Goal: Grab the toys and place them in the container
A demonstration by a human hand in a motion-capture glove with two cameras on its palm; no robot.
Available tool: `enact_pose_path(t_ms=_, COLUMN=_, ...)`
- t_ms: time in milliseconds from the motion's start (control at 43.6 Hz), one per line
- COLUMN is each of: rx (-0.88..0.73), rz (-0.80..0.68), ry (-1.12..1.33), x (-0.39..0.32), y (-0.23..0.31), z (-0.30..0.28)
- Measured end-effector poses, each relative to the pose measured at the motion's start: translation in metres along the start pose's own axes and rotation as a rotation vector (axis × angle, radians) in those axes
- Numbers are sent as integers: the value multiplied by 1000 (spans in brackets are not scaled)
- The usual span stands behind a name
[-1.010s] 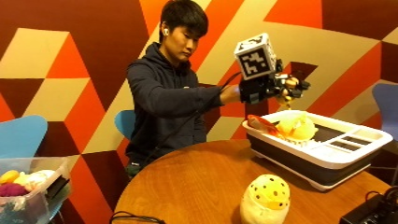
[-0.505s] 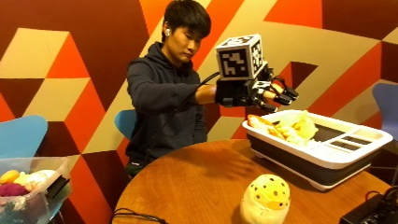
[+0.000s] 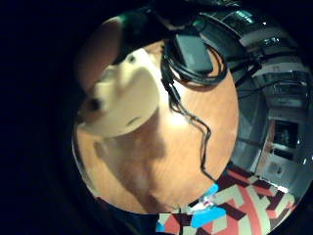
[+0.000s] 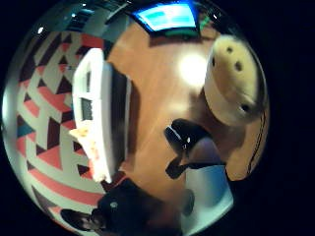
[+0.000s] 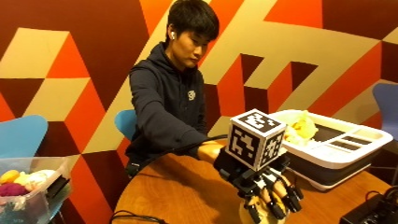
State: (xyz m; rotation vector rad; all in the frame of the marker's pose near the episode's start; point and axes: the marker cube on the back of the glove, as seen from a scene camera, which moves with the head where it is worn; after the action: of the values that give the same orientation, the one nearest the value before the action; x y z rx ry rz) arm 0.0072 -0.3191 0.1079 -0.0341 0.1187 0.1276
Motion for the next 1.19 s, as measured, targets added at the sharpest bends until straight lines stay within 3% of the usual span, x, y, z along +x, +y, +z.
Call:
enact_pose_path(t_ms=161, rx=103, rz=-42, ry=135, x=-1, y=-7, z=22)
enact_pose_path(t_ms=436, rx=267, rz=-107, ry=30, x=-18, y=-2, z=27)
enact_pose_path(t_ms=597, rx=322, rz=-137, ry=-139, x=-34, y=34, z=-12)
enact_pose_path(t_ms=918, rx=550, rz=-354, ry=-387, x=-122, y=113, z=-149)
enact_pose_path(t_ms=1193, rx=572, rz=-439, ry=-437, x=-206, y=111, z=-153)
